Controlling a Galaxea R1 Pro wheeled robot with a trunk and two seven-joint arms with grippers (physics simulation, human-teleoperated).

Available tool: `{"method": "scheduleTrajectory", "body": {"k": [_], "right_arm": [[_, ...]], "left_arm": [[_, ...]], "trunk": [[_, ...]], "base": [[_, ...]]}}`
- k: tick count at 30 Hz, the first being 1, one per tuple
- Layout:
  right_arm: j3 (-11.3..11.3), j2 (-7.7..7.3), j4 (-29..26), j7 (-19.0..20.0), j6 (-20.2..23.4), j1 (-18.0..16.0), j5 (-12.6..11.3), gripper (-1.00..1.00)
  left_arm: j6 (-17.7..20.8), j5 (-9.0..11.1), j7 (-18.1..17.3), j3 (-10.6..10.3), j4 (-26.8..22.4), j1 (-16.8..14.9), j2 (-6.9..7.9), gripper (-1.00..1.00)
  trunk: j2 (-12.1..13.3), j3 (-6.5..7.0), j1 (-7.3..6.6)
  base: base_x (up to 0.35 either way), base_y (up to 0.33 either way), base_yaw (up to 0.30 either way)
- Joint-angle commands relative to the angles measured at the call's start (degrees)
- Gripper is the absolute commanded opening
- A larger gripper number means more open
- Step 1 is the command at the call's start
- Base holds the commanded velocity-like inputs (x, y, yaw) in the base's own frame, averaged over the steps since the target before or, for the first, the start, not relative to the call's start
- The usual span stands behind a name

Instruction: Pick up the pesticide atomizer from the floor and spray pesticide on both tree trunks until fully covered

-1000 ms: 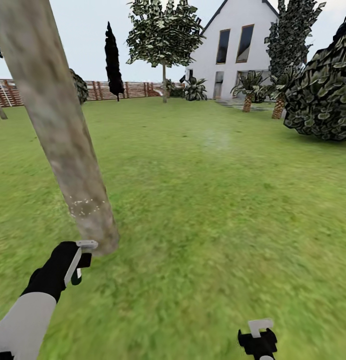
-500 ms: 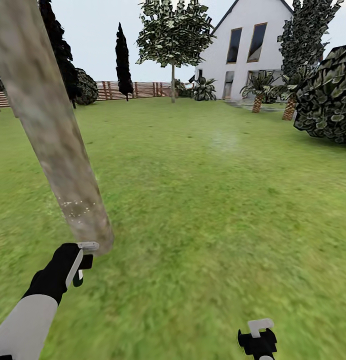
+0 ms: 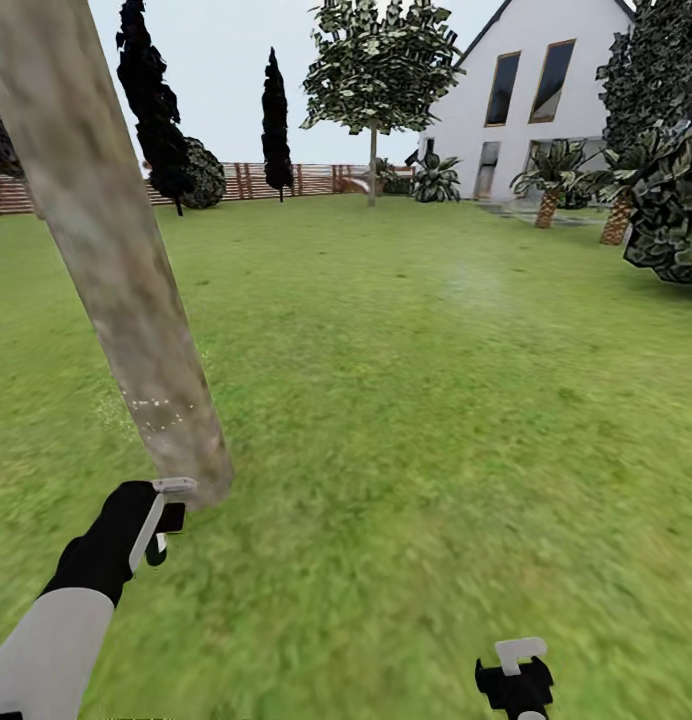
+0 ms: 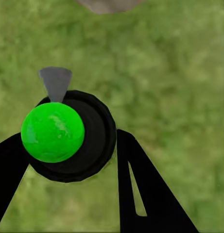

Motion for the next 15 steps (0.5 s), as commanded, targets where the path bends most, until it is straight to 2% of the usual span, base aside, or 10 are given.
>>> {"method": "scheduleTrajectory", "body": {"k": [1, 4, 12, 15], "right_arm": [[0.42, -0.01, 0.05, -0.46, 0.04, -0.03, 0.35, 1.0], [0.36, -0.02, 0.05, -0.43, 0.04, -0.03, 0.35, 1.0], [0.4, -0.01, 0.05, -0.44, 0.04, -0.03, 0.35, 1.0], [0.43, -0.01, 0.05, -0.45, 0.04, -0.03, 0.35, 1.0]], "left_arm": [[0.27, -0.01, 0.03, 0.06, -0.87, -0.03, -0.01, -1.0], [0.33, 0.09, -0.09, 0.06, -2.36, -0.03, -0.08, -1.0], [0.34, 0.06, -0.1, 0.02, -2.59, -0.03, -0.54, -1.0], [0.34, 0.06, -0.1, 0.07, -2.59, -0.03, -0.54, -1.0]], "trunk": [[-0.02, -0.05, 0.0], [-0.02, -0.05, 0.0], [-0.02, -0.05, 0.0], [-0.02, -0.05, 0.0]], "base": [[0.185, -0.036, 0.272], [0.269, -0.111, 0.111], [0.285, -0.161, 0.005], [0.211, -0.204, 0.171]]}}
